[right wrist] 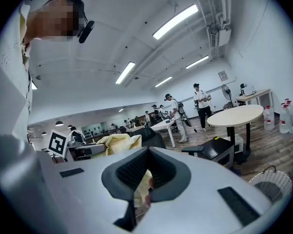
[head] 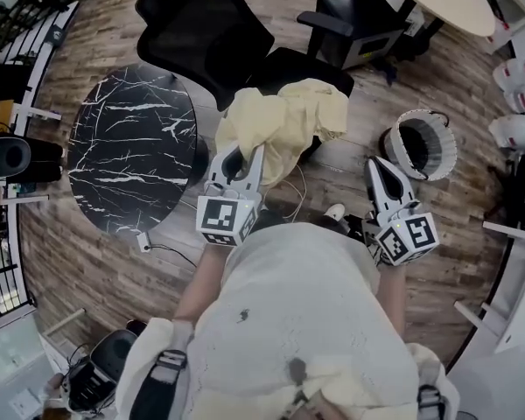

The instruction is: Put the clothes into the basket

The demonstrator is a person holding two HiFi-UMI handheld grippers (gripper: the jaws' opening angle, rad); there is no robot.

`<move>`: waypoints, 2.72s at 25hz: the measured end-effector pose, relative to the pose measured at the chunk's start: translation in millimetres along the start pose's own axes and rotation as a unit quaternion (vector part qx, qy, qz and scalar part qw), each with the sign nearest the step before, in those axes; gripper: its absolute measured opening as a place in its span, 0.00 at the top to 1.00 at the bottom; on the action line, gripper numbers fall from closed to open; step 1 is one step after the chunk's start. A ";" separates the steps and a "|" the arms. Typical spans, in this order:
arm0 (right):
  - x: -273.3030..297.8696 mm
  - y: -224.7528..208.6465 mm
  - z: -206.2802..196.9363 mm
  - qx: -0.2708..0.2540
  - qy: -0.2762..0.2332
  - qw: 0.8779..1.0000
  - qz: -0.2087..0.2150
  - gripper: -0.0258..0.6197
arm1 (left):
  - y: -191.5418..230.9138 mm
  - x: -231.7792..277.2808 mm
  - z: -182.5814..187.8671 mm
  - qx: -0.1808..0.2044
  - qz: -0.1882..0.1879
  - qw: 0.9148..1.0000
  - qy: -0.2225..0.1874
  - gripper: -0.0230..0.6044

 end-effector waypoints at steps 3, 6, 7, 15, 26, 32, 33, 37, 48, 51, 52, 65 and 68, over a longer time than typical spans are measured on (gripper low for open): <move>-19.4 -20.0 3.7 0.007 -0.007 1.000 -0.015 0.95 | -24.9 15.2 3.7 0.004 -0.018 1.000 0.007 0.84; -39.8 -41.1 4.6 0.014 -0.019 0.999 -0.023 0.95 | -51.8 30.6 4.5 0.010 -0.034 0.999 0.013 0.84; -47.2 -48.1 4.6 0.016 -0.020 0.999 -0.027 0.95 | -61.5 35.1 4.1 0.011 -0.038 0.999 0.014 0.84; -104.4 -103.5 11.1 0.027 -0.020 0.998 -0.059 0.95 | -139.2 71.6 9.5 0.018 -0.070 0.997 0.018 0.84; -187.2 -182.3 23.7 0.023 -0.031 0.995 -0.093 0.95 | -244.9 121.1 11.6 0.022 -0.103 0.994 0.015 0.84; -241.6 -214.4 20.2 0.036 -0.048 0.991 -0.123 0.95 | -303.5 141.6 4.1 0.029 -0.133 0.990 0.021 0.84; -249.2 -217.7 19.0 0.038 -0.050 0.990 -0.128 0.95 | -312.2 143.5 3.0 0.029 -0.140 0.990 0.022 0.84; -273.3 -224.8 16.0 0.041 -0.057 0.986 -0.152 0.95 | -339.2 153.4 1.8 0.035 -0.171 0.984 0.026 0.84; -343.6 -247.6 8.3 0.053 -0.081 0.967 -0.235 0.95 | -405.1 193.3 3.1 0.059 -0.254 0.965 0.036 0.84; -356.1 -253.6 5.3 0.058 -0.083 0.961 -0.258 0.95 | -420.8 207.3 2.3 0.061 -0.277 0.958 0.040 0.84; -359.2 -256.2 5.5 0.059 -0.084 0.959 -0.265 0.95 | -426.0 212.9 1.9 0.063 -0.285 0.956 0.041 0.84; -402.8 -317.6 19.7 0.080 -0.100 0.924 -0.361 0.95 | -516.8 306.2 3.3 0.081 -0.383 0.918 0.061 0.84; -408.4 -333.4 23.7 0.089 -0.105 0.915 -0.379 0.95 | -535.0 326.9 6.1 0.082 -0.399 0.911 0.065 0.84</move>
Point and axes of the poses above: the fingertips, and each gripper's own axes: x forward along the fingers, y to its left, z out of its top, the point moved 9 cm from there along -x, backward along the fingers, and after that the axes turned 1 degree about -z, right-handed, at the moved point
